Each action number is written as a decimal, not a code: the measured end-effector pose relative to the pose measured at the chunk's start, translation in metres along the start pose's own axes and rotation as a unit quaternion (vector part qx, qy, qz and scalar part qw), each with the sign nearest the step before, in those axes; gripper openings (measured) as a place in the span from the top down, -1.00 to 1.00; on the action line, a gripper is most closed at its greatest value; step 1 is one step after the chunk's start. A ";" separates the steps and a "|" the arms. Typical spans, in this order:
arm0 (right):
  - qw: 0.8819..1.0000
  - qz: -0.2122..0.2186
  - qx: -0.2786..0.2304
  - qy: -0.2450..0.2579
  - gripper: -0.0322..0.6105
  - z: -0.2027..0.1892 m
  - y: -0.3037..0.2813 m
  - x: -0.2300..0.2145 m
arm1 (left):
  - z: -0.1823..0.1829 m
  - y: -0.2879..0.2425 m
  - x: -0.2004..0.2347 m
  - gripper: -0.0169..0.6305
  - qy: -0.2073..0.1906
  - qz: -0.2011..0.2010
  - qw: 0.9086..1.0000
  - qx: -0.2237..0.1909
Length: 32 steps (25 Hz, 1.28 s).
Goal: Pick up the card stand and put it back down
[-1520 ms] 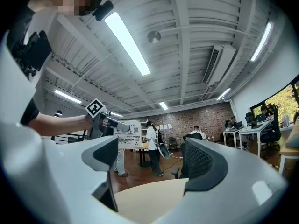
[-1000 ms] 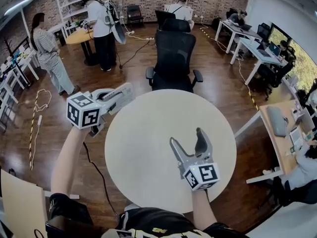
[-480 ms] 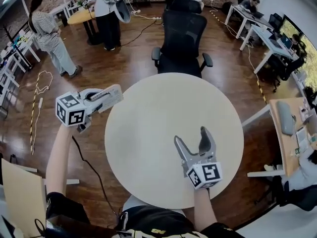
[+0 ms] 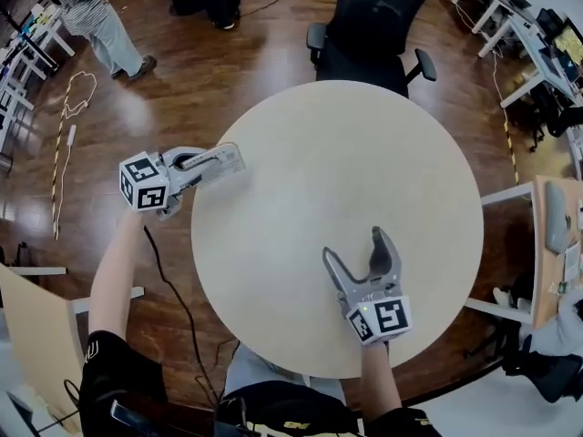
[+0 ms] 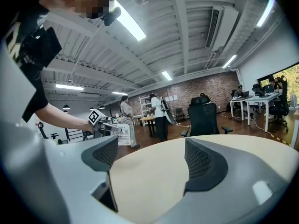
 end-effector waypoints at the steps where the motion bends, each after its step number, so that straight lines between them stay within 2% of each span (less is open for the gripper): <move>1: 1.000 0.003 0.004 -0.005 -0.49 -0.009 -0.006 0.002 | -0.012 -0.008 0.006 0.90 -0.011 -0.005 1.000 0.002; 3: 1.000 0.006 0.014 -0.012 -0.49 -0.025 -0.019 0.005 | -0.034 -0.026 0.015 0.90 -0.032 -0.016 0.999 0.007; 6: 0.999 0.016 0.024 -0.015 -0.49 -0.041 -0.043 0.005 | -0.058 -0.056 0.027 0.90 -0.043 -0.033 0.999 0.006; 11: 0.998 0.044 0.039 -0.016 -0.49 -0.063 -0.066 0.019 | -0.087 -0.096 0.039 0.90 -0.046 -0.068 0.997 0.009; 16: 0.997 0.046 0.051 -0.016 -0.49 -0.072 -0.074 0.028 | -0.093 -0.108 0.045 0.89 -0.033 -0.086 0.996 -0.006; 18: 0.997 0.048 0.056 -0.011 -0.49 -0.070 -0.076 0.030 | -0.088 -0.108 0.049 0.50 -0.019 -0.081 0.996 -0.014; 20: 0.997 0.050 0.058 -0.006 -0.49 -0.063 -0.076 0.032 | -0.079 -0.102 0.051 0.28 -0.012 -0.064 0.998 -0.020; 24: 0.997 0.059 0.051 0.007 -0.49 -0.038 -0.076 0.039 | -0.054 -0.071 0.051 0.25 -0.007 -0.017 0.999 -0.043; 26: 0.997 0.067 0.042 0.009 -0.49 -0.025 -0.076 0.047 | -0.038 -0.043 0.049 0.27 -0.009 0.031 0.998 -0.047; 29: 0.996 0.085 0.027 0.018 -0.49 -0.005 -0.077 0.062 | -0.003 0.003 0.034 0.27 -0.010 0.118 0.990 -0.072; 32: 0.995 0.098 0.006 0.026 -0.49 0.023 -0.060 0.073 | 0.033 0.039 -0.022 0.19 0.005 0.171 0.977 -0.128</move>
Point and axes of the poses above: the fingertips, and each gripper's own axes: y backward along the fingers, x to its left, z out of its top, the point moved 7 cm from there along y, backward along the fingers, and after that the axes turned 7 degrees about z, right-handed, at the moved point
